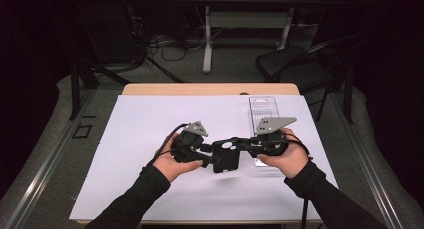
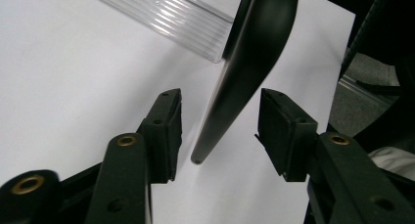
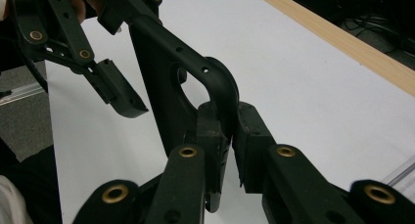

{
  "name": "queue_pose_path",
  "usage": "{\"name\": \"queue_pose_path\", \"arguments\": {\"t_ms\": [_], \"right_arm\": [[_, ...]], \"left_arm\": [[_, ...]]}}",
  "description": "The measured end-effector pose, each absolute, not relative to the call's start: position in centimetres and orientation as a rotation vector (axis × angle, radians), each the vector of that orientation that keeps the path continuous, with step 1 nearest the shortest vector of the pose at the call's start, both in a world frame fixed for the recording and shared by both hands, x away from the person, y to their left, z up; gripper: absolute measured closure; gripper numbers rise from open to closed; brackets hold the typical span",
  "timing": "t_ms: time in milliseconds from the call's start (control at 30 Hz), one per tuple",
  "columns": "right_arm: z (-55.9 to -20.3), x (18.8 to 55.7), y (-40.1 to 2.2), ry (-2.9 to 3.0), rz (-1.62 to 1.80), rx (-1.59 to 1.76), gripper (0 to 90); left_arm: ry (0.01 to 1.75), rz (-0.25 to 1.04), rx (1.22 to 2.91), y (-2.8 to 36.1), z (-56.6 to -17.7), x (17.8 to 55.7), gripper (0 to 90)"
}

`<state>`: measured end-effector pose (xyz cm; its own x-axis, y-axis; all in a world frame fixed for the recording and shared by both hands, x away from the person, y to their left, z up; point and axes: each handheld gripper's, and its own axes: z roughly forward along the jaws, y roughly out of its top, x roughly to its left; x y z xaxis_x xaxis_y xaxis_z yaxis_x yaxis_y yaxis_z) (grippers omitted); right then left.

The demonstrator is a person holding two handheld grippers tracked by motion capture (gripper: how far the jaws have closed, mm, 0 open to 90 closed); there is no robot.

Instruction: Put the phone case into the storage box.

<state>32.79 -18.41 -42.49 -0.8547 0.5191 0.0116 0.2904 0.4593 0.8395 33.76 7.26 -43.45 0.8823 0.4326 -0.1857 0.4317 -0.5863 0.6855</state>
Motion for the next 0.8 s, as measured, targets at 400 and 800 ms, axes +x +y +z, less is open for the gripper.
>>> {"name": "queue_pose_path", "arguments": {"t_ms": [400,800], "right_arm": [[-41.2,33.6,-19.6,2.418,1.33,0.69,82.7],[-39.8,34.5,-21.2,2.366,1.34,0.69,82.8]], "left_arm": [[0.642,0.111,2.224,9.5,-43.8,33.8,44.1],[0.724,0.165,2.199,11.4,-44.7,34.1,37.5]]}}
